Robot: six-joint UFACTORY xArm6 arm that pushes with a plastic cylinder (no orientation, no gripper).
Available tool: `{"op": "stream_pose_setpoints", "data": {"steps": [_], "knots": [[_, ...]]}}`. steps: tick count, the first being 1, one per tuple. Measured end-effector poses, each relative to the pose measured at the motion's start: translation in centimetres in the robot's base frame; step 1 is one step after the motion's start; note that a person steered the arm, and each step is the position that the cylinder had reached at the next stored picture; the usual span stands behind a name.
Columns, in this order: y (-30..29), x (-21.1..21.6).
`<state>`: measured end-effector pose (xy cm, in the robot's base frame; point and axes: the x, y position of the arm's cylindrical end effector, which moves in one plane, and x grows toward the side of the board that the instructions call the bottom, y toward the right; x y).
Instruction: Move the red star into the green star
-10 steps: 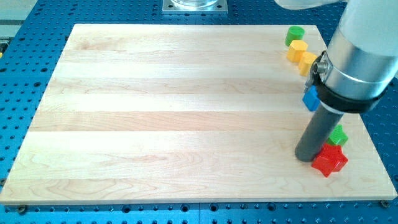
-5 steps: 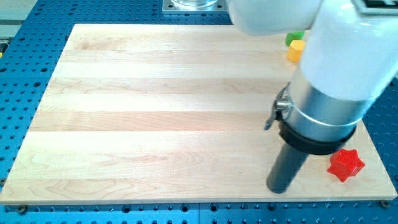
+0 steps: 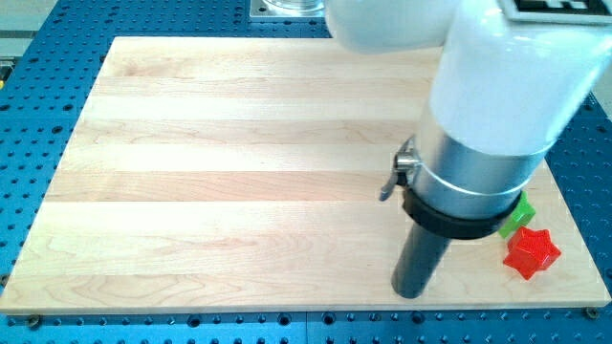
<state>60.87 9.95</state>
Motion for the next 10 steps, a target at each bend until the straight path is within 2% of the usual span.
{"op": "stream_pose_setpoints", "data": {"steps": [6,7,8,9,10], "knots": [[0.8,1.0],[7.7,1.0],[12.1,1.0],[14.3,0.9],[16.2,-2.0]]}}
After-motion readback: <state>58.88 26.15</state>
